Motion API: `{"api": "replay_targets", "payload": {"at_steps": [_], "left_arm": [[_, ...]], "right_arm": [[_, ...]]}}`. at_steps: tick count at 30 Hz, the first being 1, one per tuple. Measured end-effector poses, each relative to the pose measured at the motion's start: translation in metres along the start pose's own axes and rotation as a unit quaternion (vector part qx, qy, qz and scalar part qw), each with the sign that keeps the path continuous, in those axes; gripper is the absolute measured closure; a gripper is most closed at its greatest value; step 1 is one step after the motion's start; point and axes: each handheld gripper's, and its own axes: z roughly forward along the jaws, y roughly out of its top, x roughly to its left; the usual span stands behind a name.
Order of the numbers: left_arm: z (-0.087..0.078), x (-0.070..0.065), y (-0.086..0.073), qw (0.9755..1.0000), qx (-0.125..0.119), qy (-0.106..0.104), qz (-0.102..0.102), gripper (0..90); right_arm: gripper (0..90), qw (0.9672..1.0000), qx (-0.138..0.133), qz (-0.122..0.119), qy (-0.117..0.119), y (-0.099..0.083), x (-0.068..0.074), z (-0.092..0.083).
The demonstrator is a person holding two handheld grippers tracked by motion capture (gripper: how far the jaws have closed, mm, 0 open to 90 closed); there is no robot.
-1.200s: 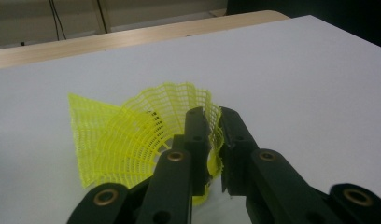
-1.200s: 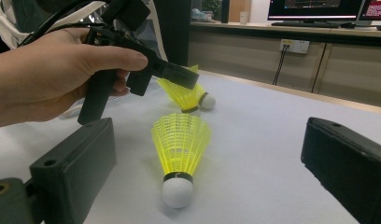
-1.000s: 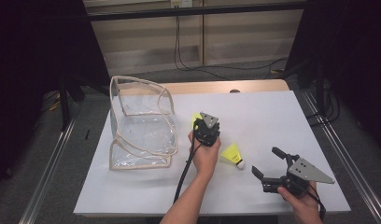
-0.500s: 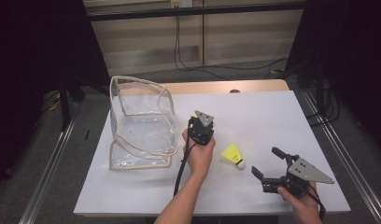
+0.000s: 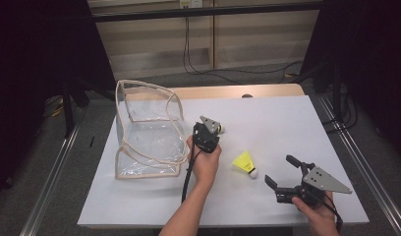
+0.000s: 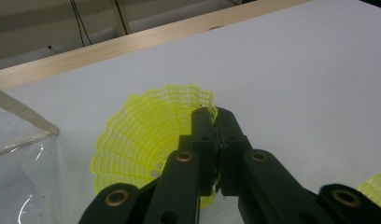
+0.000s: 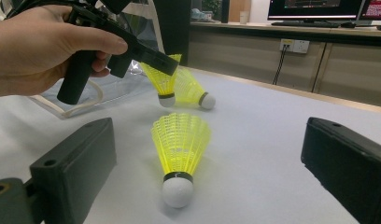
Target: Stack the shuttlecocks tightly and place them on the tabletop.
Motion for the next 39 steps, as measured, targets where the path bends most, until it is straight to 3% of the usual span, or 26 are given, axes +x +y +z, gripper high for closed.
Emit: {"api": "replay_targets", "payload": {"at_steps": [16, 23, 34, 39], "left_arm": [[0.002, 0.001, -0.002, 0.9997, 0.015, 0.021, -0.005, 88.3], [0.007, 0.000, -0.005, 0.9996, 0.023, 0.016, -0.006, 86.3], [0.015, -0.008, -0.004, 0.9999, 0.002, -0.004, -0.010, 80.2], [0.018, -0.008, -0.006, 0.9999, 0.006, -0.010, -0.008, 82.6]], "right_arm": [[2.6, 1.0000, -0.001, -0.003, 0.000, 0.000, -0.001, 0.000], [2.6, 1.0000, -0.001, -0.003, 0.002, 0.000, 0.000, 0.000], [2.6, 1.0000, -0.001, -0.003, 0.003, 0.000, 0.000, 0.000], [2.7, 1.0000, 0.001, -0.003, 0.003, 0.000, 0.000, 0.000]]}}
